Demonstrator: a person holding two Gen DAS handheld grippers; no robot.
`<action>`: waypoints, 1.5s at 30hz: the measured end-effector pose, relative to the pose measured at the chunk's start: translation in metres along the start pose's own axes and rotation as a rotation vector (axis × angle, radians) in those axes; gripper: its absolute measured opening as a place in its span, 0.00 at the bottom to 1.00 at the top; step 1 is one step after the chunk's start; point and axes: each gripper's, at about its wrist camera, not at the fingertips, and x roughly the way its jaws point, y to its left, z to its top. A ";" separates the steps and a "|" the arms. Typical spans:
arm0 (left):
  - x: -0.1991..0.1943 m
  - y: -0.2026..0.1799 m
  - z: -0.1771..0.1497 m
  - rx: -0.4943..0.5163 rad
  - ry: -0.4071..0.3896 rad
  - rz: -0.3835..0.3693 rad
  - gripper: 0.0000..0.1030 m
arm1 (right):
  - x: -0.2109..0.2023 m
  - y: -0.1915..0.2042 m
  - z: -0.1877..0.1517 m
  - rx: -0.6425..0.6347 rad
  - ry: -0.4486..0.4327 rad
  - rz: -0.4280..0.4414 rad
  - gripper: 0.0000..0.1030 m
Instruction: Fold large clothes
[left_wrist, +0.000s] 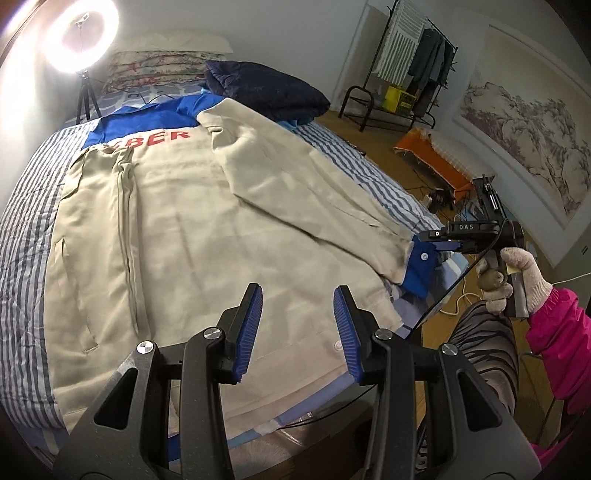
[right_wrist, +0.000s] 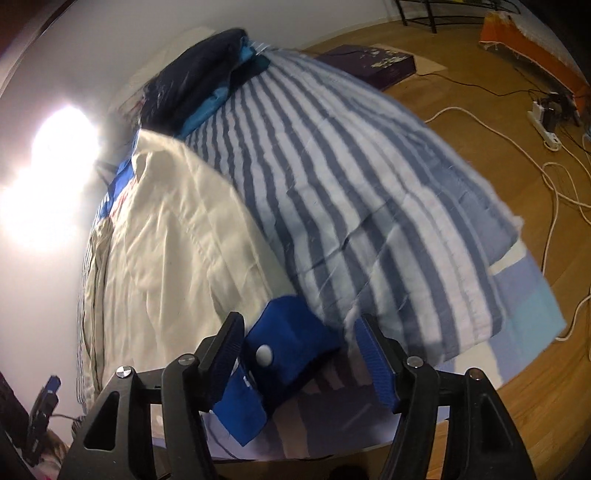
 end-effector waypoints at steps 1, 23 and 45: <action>0.000 0.003 -0.001 -0.006 0.002 0.002 0.39 | 0.003 0.003 -0.002 -0.012 0.009 -0.016 0.64; -0.020 0.052 -0.005 -0.128 -0.056 0.072 0.39 | -0.075 0.144 -0.030 -0.341 -0.179 0.111 0.00; -0.040 0.134 -0.025 -0.376 -0.084 0.089 0.39 | 0.025 0.314 -0.158 -1.025 0.159 0.313 0.04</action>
